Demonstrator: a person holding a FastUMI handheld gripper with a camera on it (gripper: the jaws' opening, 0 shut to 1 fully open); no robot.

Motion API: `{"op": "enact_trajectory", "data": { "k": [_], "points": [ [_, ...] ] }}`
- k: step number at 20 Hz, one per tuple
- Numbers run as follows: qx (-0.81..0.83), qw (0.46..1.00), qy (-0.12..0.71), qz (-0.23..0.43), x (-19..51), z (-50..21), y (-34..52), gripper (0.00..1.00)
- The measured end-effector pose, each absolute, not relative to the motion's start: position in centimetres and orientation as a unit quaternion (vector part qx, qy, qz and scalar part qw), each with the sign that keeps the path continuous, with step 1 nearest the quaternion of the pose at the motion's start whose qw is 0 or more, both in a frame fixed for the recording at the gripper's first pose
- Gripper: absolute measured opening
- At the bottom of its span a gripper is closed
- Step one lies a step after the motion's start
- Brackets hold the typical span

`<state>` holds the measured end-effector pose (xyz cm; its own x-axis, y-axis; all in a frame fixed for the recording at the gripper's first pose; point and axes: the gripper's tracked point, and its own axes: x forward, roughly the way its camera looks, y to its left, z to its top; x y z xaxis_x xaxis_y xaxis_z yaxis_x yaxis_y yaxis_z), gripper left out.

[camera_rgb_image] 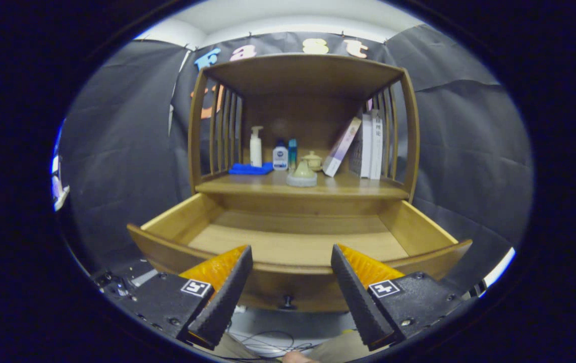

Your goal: Pull open the drawer, take out the items inside it, and place them on the countertop above the cabinet.

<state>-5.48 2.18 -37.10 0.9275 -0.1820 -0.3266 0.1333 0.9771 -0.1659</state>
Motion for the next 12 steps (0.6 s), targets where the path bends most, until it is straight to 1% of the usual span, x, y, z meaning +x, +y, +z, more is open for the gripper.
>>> {"op": "enact_trajectory", "data": {
  "k": [3,8,12],
  "points": [
    [-0.099,0.979,0.156,-0.082,-6.9,-37.7,2.5,0.99],
    [-0.096,0.973,0.198,-0.075,-8.7,-41.6,3.0,1.0],
    [-0.087,0.967,0.218,-0.094,-8.3,-43.7,1.5,1.0]
  ]
}}
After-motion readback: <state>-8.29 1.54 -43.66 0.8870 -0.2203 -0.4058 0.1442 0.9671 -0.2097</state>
